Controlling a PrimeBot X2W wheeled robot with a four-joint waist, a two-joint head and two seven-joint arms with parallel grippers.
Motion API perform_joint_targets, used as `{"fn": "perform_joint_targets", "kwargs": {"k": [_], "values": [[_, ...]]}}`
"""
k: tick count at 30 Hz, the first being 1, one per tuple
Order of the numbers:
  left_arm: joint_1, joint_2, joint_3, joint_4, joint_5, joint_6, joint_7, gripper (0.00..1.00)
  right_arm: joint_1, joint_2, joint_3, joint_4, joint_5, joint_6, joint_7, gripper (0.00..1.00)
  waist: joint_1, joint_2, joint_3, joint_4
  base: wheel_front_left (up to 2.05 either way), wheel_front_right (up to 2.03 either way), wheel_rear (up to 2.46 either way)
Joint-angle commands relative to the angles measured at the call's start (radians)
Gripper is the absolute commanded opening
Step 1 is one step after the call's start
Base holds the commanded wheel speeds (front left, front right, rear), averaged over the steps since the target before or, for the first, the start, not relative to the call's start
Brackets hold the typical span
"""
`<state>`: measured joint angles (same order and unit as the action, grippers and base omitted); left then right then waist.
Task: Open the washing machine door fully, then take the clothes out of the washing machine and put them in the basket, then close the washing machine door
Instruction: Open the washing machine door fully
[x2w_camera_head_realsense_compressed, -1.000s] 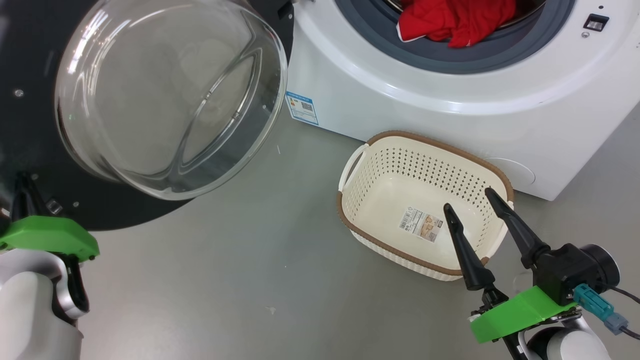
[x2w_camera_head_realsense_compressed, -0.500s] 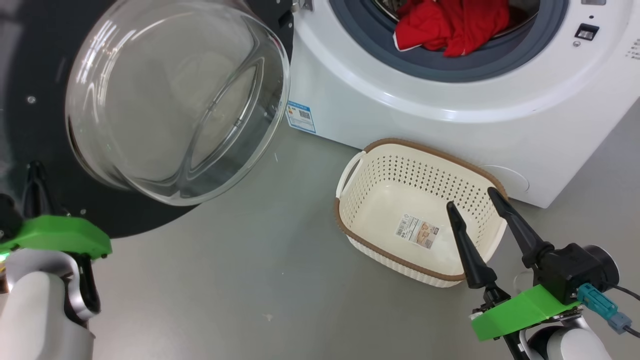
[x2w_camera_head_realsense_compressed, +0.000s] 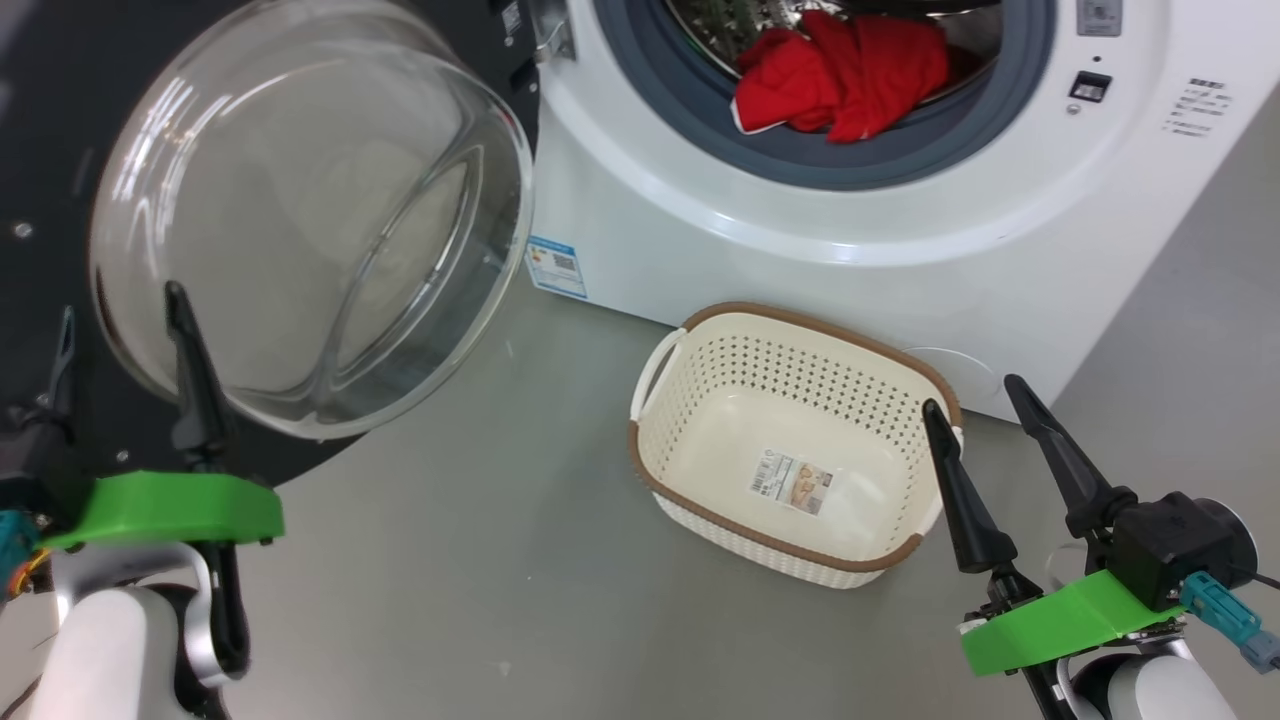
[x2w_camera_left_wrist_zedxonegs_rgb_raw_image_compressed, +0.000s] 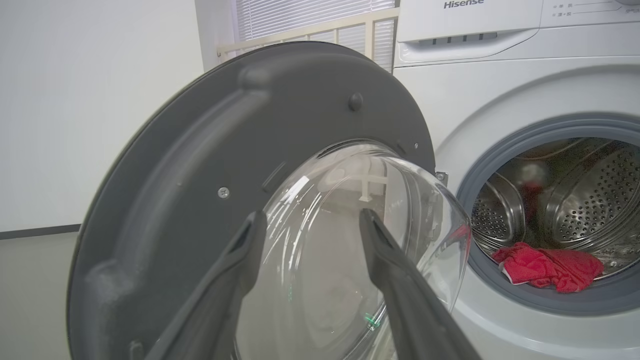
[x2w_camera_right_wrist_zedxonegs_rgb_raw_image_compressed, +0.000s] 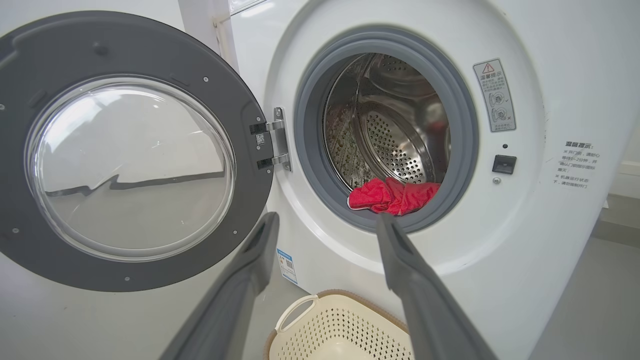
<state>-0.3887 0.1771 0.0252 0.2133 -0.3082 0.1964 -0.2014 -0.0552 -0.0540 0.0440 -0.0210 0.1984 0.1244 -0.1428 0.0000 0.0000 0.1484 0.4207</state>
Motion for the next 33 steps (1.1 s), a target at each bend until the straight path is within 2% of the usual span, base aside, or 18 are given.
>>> {"fn": "perform_joint_targets", "kwargs": {"k": [1, 3, 7, 14, 26, 33], "values": [[0.002, 0.042, 0.026, -0.052, 0.01, 0.007, 0.01, 1.0, -0.018, 0.004, 0.019, -0.02, 0.012, 0.006, -0.012, 1.0, 0.0, 0.0, -0.01, -0.023, 0.0, 0.0, 0.0], [0.015, 0.039, 0.008, -0.1, 0.014, 0.003, 0.028, 1.0, -0.019, 0.004, 0.013, -0.015, 0.013, 0.006, -0.017, 1.0, 0.0, 0.0, -0.013, -0.041, 0.0, 0.0, 0.0], [0.036, 0.029, -0.034, -0.174, 0.003, -0.034, 0.049, 1.0, -0.021, 0.004, -0.003, -0.001, 0.013, 0.006, -0.031, 1.0, 0.0, 0.0, -0.018, -0.077, 0.0, 0.0, 0.0], [0.075, 0.008, -0.096, -0.246, -0.016, -0.078, 0.059, 1.0, -0.034, 0.004, -0.031, 0.013, 0.016, 0.006, -0.057, 1.0, 0.0, 0.0, -0.009, -0.154, 0.0, 0.0, 0.0], [0.145, 0.015, -0.164, -0.229, -0.024, -0.143, 0.026, 1.0, -0.041, 0.004, -0.057, 0.037, 0.01, 0.006, -0.098, 1.0, 0.0, 0.0, -0.005, -0.313, 0.0, 0.0, 0.0], [0.177, 0.022, -0.174, -0.2, -0.013, -0.147, -0.004, 1.0, -0.037, 0.004, -0.065, 0.051, 0.016, 0.006, -0.107, 1.0, 0.0, 0.0, -0.01, -0.377, 0.0, 0.0, 0.0]]}}
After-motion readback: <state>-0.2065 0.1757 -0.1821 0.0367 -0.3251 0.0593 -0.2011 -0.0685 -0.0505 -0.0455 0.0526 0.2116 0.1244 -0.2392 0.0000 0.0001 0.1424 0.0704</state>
